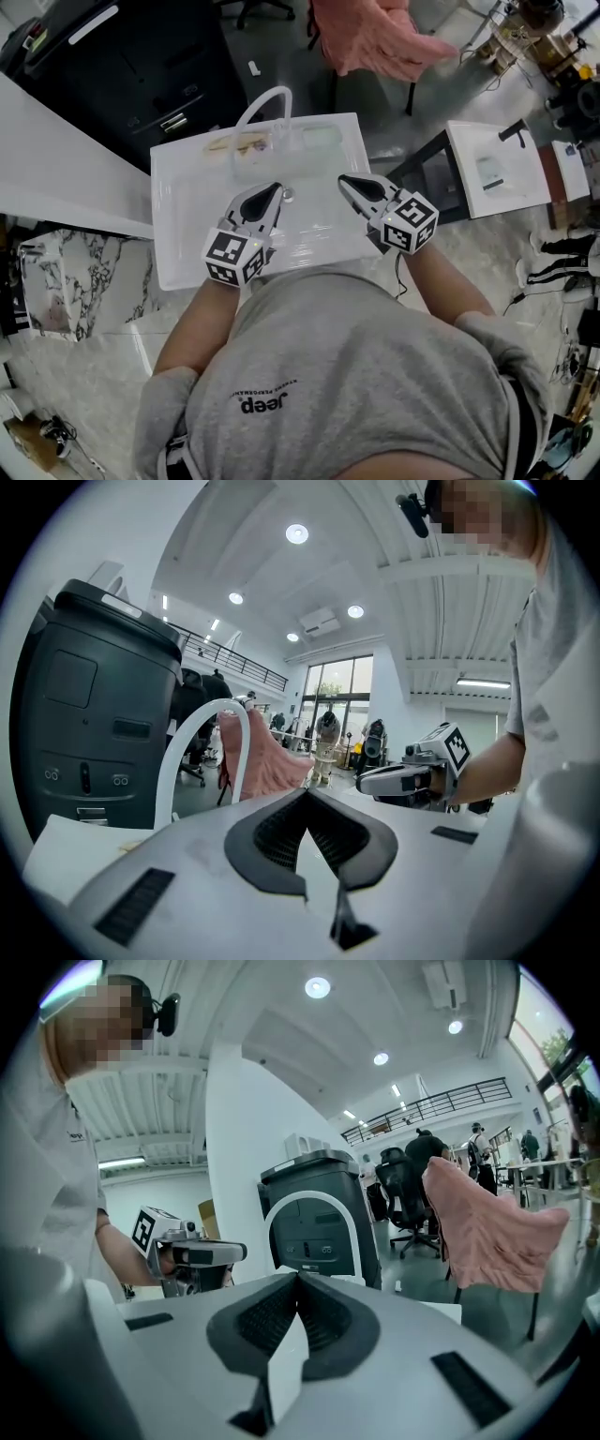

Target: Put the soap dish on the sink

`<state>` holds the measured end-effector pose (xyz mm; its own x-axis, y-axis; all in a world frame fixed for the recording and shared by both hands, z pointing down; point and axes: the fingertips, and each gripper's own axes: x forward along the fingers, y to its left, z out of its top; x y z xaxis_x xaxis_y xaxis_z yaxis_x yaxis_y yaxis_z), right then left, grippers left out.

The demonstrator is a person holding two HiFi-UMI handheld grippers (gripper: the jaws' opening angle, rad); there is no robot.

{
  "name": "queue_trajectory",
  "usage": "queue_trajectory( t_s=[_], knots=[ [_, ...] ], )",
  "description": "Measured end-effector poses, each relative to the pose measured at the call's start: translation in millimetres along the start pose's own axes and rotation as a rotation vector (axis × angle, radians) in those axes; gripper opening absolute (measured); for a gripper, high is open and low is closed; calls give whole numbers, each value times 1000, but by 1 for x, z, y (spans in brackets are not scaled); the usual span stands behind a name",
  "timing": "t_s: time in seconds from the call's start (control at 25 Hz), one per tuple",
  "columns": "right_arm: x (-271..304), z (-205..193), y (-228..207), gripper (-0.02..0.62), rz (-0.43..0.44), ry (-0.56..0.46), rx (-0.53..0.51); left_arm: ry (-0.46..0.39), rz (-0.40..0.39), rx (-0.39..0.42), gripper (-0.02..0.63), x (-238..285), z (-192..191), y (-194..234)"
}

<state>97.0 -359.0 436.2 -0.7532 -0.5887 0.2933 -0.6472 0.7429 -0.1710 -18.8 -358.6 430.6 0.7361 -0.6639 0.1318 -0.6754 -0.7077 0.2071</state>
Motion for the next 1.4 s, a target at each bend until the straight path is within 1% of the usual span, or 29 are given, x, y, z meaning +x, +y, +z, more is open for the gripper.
queue_trajectory(
  t_s=[0.24,0.6,0.88,1.4],
  knots=[
    [-1,8,1,54,2,-10,-8,-8,4,5,14,-1,5,0],
    [0,6,-3,53,-2,-11,-5,-10,8,7,14,1,5,1],
    [0,6,3,52,33,8,-25,-8,6,11,14,2,7,0],
    [0,6,4,52,40,4,-25,-15,9,14,14,0,7,0]
  ],
)
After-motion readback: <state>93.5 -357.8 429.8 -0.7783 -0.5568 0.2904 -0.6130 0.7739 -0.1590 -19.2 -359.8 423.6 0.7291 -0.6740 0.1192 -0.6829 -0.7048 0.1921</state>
